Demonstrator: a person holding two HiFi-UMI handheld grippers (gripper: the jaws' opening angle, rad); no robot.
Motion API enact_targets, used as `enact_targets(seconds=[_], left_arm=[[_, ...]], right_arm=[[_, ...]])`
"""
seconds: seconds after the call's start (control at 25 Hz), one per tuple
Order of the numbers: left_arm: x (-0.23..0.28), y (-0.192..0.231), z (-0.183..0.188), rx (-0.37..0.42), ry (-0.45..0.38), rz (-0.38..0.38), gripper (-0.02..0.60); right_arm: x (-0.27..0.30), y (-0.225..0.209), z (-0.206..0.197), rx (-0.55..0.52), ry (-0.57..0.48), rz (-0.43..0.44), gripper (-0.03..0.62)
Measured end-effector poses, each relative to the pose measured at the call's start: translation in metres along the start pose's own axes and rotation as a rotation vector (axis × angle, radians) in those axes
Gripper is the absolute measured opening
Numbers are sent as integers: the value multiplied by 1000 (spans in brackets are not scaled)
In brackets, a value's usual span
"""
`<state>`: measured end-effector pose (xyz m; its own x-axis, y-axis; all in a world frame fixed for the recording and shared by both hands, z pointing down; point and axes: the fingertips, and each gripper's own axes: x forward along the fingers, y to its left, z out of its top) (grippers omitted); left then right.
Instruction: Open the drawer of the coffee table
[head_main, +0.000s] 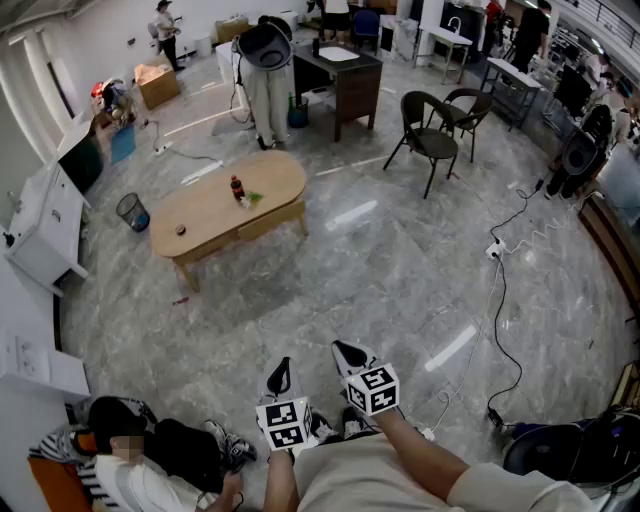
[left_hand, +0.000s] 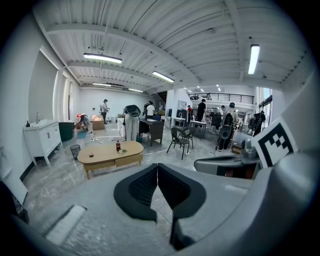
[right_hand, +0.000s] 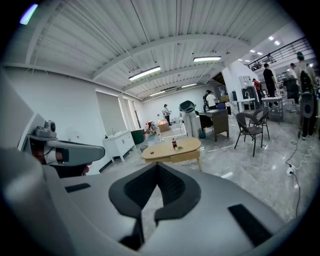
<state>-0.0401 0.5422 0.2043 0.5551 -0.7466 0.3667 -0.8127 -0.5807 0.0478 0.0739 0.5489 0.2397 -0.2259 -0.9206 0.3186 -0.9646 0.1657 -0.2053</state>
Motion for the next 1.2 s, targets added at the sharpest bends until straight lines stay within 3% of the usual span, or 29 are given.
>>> enact_targets(seconds=[0.16, 0.36, 0.6, 0.84, 0.96, 1.08, 1.2], left_arm=[[-33, 25, -44, -39, 65, 65, 11], [-23, 25, -60, -41, 77, -18, 11], [-29, 52, -80, -77, 96, -12, 11], [-8, 67, -64, -55, 71, -28, 11], [12, 92, -47, -82, 45, -12, 11], [53, 130, -11, -73, 16, 21, 11], [94, 155, 34, -50, -6, 30, 11]], right_arm=[[7, 48, -45, 27, 69, 74, 14], [17, 56, -62, 4, 70, 42, 14], [30, 73, -86, 47, 90, 24, 15], [61, 72, -71, 29, 88, 16, 15], [84, 75, -64, -21, 100, 11, 15], [131, 68, -24, -34, 65, -18, 15], [187, 56, 22, 24, 22, -51, 15]])
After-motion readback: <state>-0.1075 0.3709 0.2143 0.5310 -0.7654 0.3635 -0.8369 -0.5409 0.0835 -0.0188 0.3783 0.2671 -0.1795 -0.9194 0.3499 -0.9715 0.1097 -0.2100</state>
